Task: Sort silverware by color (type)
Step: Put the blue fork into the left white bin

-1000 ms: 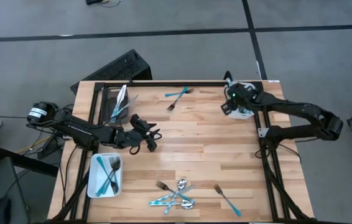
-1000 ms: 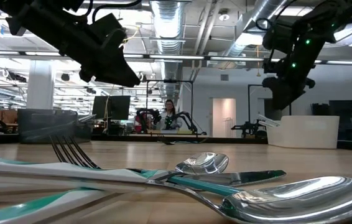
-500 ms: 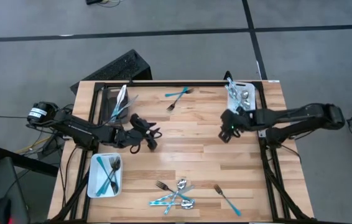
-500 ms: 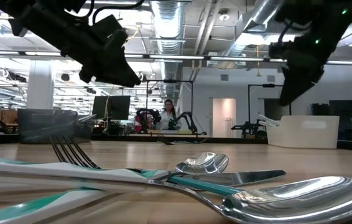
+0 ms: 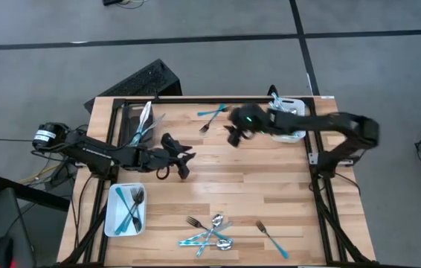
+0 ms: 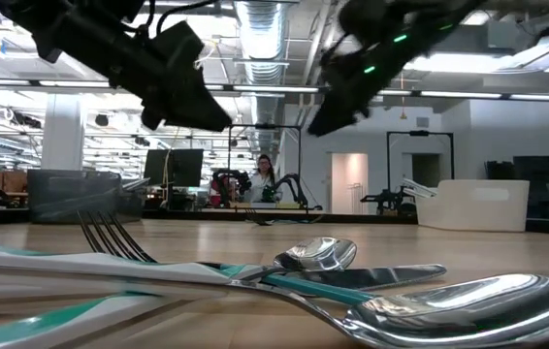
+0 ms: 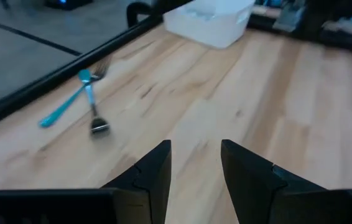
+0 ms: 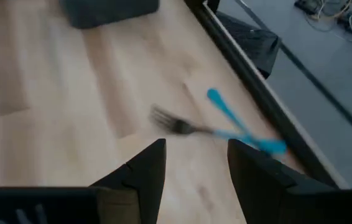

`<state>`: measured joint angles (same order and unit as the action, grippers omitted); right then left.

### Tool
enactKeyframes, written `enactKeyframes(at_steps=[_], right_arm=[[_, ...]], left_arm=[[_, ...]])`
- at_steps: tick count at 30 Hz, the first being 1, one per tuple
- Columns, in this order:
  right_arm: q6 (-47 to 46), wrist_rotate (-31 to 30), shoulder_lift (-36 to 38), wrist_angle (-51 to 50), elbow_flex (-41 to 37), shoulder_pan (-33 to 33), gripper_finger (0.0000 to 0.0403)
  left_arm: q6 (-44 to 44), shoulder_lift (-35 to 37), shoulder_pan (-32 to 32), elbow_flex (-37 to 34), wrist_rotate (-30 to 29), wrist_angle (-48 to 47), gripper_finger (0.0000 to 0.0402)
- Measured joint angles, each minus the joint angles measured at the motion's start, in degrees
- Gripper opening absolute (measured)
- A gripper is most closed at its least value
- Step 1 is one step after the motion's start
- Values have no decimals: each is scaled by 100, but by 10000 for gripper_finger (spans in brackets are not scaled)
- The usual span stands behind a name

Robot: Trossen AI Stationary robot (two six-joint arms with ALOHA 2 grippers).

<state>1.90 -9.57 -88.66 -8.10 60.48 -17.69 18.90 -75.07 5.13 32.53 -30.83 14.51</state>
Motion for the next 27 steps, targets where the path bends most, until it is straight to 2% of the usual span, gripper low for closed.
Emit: enactKeyframes(at_steps=[4,10,13,18,22,27], right_arm=[[986,345,-1123,-662,1232,-294,195],[2556,656,-2558,-2565,3277,-651,195],[3353,1142,-3083,-3160,4011,-852,195],[4423,1686,-3731,-3547,4692,-1192,186],[5035,1717,-4127,-3720,4998,-1463,170],[5288,1722,-4542,-3832,5213,-1731,152]], left_arm=[[-107,0,4,0,-271,-392,128],[-9,0,87,-2,-732,-886,128],[54,-2,109,-2,-1017,-1017,128],[69,-2,107,-2,-1254,-1098,128],[81,0,105,-2,-1339,-1117,128],[194,0,105,-4,-1344,-1126,128]])
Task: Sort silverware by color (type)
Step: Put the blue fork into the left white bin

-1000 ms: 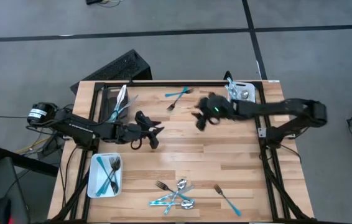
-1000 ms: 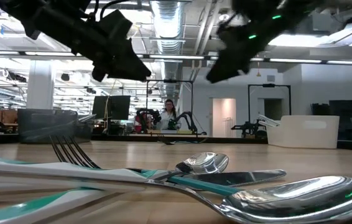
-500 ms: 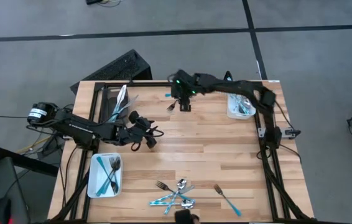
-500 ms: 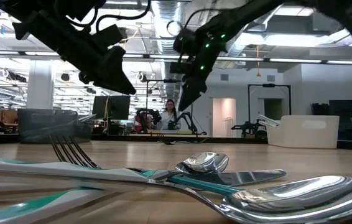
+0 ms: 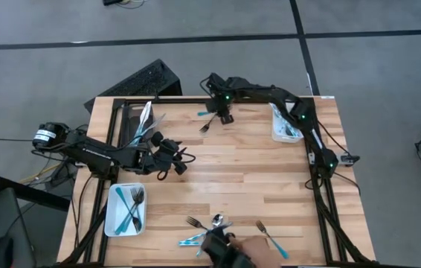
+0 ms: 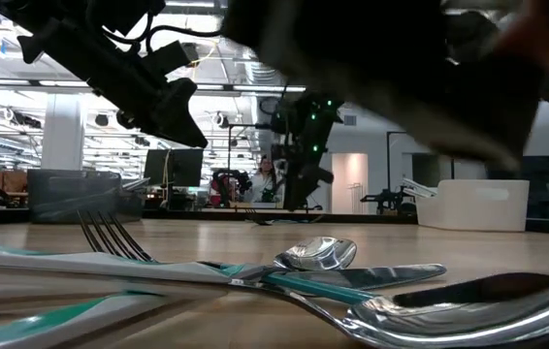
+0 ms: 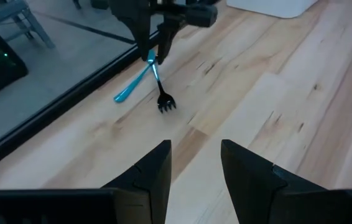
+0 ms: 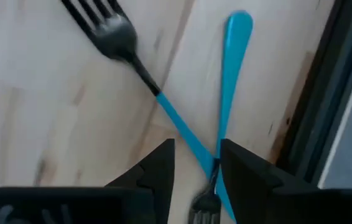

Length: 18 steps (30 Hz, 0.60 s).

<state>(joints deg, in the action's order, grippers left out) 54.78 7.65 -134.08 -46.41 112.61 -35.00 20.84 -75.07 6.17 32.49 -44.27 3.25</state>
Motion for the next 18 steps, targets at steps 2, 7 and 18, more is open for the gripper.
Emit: enactKeyframes(at_steps=[2,7,18], right_arm=[[29,113,-107,-20,76,-87,146],[-166,187,-208,-54,186,-373,141],[-757,314,-216,-782,53,-951,140]], left_arm=[[81,-2,0,0,-8,-2,128],[338,0,-2,0,-101,-21,128],[1015,-1,-4,-2,-258,-424,128]])
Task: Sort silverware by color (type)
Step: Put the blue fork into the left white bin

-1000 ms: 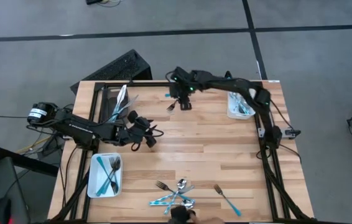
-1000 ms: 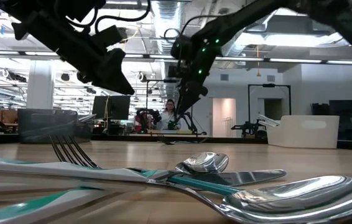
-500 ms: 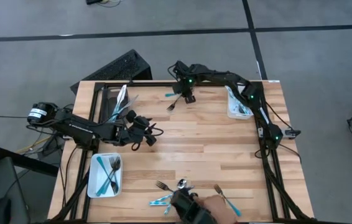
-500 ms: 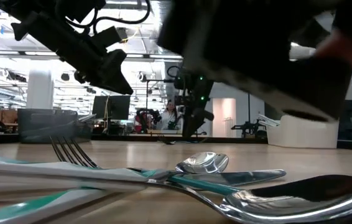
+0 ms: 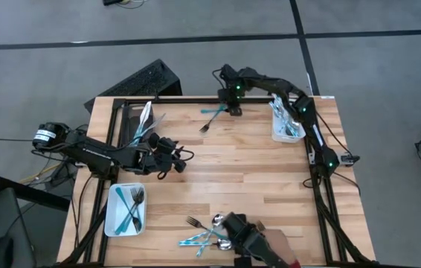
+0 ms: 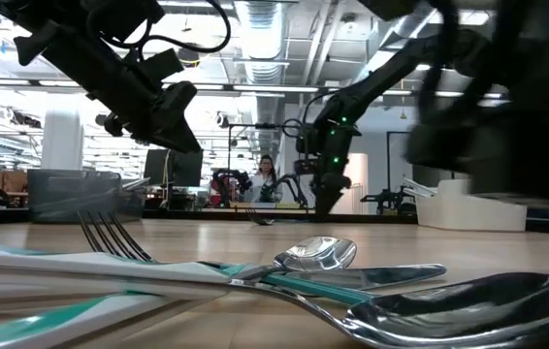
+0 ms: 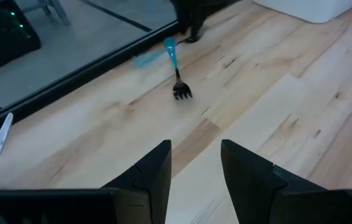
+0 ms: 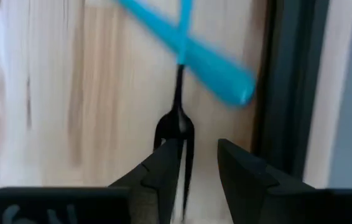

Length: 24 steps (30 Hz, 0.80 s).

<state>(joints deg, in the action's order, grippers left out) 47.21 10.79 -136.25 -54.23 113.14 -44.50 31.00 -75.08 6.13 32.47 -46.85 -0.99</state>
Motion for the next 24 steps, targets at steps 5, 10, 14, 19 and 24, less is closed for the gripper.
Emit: enactKeyframes(at_steps=[5,10,14,19,24], right_arm=[[-315,-4,0,-777,11,-119,140],[-572,4,4,-1741,2,-125,139],[-672,-4,129,-2112,-17,-88,131],[-628,189,426,-1922,-4,-92,123],[-1452,259,460,-1253,-6,-105,123]], left_arm=[[14,0,0,0,0,-4,128],[14,-1,0,0,4,-6,128],[10,1,0,0,8,-16,128],[19,0,4,-2,2,-224,128],[30,-1,4,-2,-142,-254,128]])
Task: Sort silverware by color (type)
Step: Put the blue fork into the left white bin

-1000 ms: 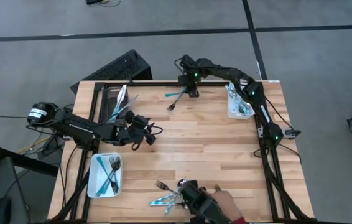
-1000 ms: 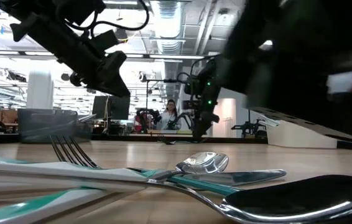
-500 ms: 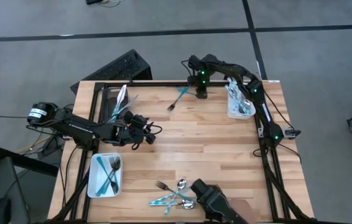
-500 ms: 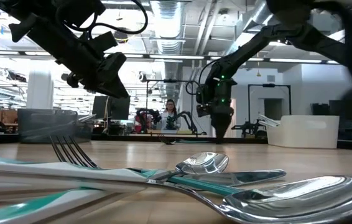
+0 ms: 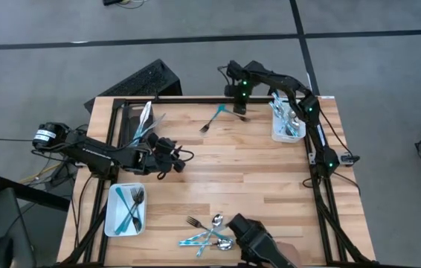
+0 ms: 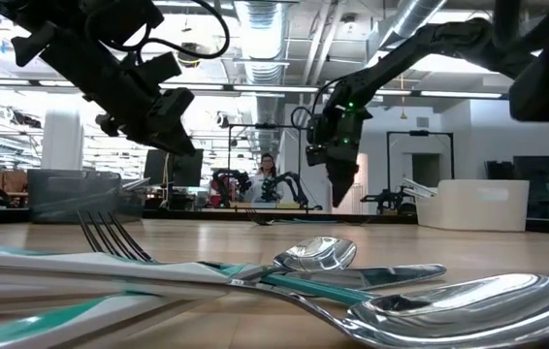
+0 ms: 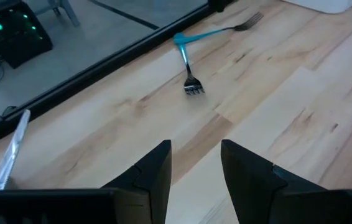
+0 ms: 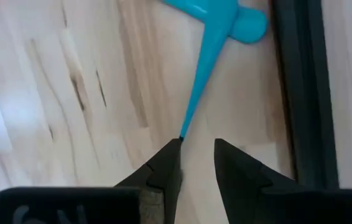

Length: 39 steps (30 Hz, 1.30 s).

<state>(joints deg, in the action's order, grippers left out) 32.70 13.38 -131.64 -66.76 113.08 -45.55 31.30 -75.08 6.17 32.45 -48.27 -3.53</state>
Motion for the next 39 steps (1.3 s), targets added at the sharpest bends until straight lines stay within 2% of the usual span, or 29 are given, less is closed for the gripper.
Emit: enactKeyframes(at_steps=[3,7,17,20,23,26,30,32,36,39], right_arm=[[-228,-31,-73,-7,-21,106,123],[-227,-746,-78,378,-295,344,123],[-158,-1384,-38,1021,-830,497,119],[-164,-1466,-25,1030,-947,501,93],[-208,-1485,-27,1012,-997,516,40],[-489,-1305,5,1012,-1003,558,17],[-917,-257,178,925,-1057,624,20],[-970,39,316,1001,-1063,768,14],[-1071,219,965,1115,-1149,1030,14],[-1086,189,1558,1433,-1658,1257,14]], left_arm=[[47,1,0,2,-18,-9,128],[89,1,9,0,65,-89,128],[303,1,24,0,22,-320,128],[305,-1,26,0,-25,-317,128],[332,1,26,0,-31,-315,128],[489,1,26,0,-23,-313,128],[760,-1,117,0,136,-325,128],[977,1,315,0,71,-345,128],[1299,1,792,0,-398,-344,128],[1578,0,1103,0,-661,-346,128]])
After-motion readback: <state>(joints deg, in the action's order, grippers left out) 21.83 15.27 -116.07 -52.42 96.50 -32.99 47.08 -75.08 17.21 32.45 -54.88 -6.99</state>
